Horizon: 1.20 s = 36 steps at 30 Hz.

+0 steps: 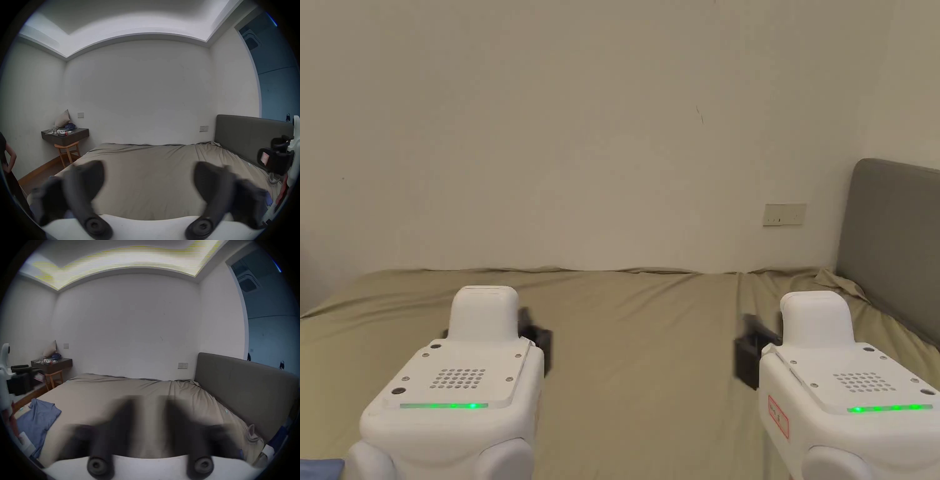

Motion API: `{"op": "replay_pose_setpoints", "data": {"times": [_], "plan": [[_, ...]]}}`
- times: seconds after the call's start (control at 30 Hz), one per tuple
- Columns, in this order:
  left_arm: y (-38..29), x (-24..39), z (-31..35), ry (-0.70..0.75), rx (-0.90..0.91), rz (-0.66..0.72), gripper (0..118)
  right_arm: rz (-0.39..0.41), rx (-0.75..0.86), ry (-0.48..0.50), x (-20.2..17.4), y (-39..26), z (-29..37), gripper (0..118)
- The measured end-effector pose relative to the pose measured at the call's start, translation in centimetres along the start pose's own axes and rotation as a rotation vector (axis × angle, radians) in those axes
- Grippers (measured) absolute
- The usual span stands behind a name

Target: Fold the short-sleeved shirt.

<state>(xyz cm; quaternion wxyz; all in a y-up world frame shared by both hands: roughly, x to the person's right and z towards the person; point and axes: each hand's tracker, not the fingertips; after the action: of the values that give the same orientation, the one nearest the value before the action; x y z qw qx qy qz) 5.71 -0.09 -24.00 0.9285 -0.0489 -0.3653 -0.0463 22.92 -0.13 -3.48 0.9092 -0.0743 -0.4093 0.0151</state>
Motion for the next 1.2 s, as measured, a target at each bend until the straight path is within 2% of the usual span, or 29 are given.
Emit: {"op": "replay_pose_setpoints", "data": {"times": [0.03,0.13,0.23,0.33,0.47,0.6,0.77,0.9,0.93,1.0,1.2], "plan": [[-0.3,0.0,-0.2,-0.002,-0.031,-0.028,0,0.020,-0.036,-0.074,0.0,-0.3,-0.2,2],[-0.9,0.0,-0.6,-0.039,-0.058,0.032,0,-0.027,-0.030,-0.023,0.6,-0.8,-0.1,2],[-1.3,-0.3,-0.5,-0.065,-0.067,0.099,0,-0.041,-0.035,-0.041,1.7,-1.2,-0.1,2],[-1.1,-1.2,-0.2,-0.046,-0.059,0.091,0,-0.038,-0.040,-0.057,2.1,-1.0,-0.4,2],[-0.2,-5.4,0.5,0.008,-0.056,0.115,0,-0.044,-0.028,-0.016,-0.2,0.0,-1.7,2],[0.4,-13.2,3.3,0.234,-0.032,0.128,0,-0.031,0.001,0.186,-7.2,1.7,-3.7,2],[-0.5,-24.1,9.9,0.562,-0.066,0.115,0,-0.036,0.022,0.572,-21.1,3.3,-3.2,2],[-2.5,-30.0,14.1,0.746,-0.104,0.113,0,-0.043,-0.010,0.913,-29.7,3.4,-1.1,2],[-3.0,-31.1,14.8,0.751,-0.123,0.119,0,-0.060,-0.021,0.947,-31.3,3.3,-0.6,2],[-3.7,-32.3,15.0,0.731,-0.151,0.134,0,-0.077,-0.017,0.942,-33.0,3.1,-0.1,2],[-6.1,-32.9,10.0,0.609,-0.222,0.139,0,-0.004,-0.050,0.950,-34.8,2.0,-1.2,2]]}}
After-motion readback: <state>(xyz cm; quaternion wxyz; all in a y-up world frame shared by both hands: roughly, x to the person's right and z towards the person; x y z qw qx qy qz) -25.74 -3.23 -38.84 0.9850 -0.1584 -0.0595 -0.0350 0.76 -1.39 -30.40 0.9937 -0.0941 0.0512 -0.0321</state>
